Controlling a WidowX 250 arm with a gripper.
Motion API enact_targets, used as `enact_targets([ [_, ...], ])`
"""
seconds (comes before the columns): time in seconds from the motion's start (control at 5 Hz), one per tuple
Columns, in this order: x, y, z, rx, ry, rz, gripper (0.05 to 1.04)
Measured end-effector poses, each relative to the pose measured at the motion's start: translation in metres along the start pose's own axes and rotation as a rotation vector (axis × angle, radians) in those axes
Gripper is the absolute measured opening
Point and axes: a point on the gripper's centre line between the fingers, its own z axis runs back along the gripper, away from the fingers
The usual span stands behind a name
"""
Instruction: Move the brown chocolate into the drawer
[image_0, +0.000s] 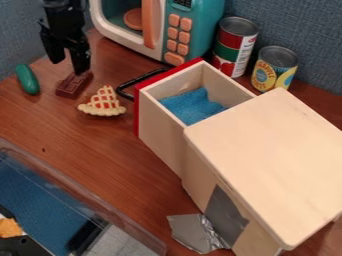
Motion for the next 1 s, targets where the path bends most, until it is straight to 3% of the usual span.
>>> enact_targets([
  [0.8,-0.012,-0.004,-0.013,-0.037,0.007,0.087,0.966],
  [1.0,-0.012,0.004,-0.016,-0.035,-0.001,0.128,0.684],
])
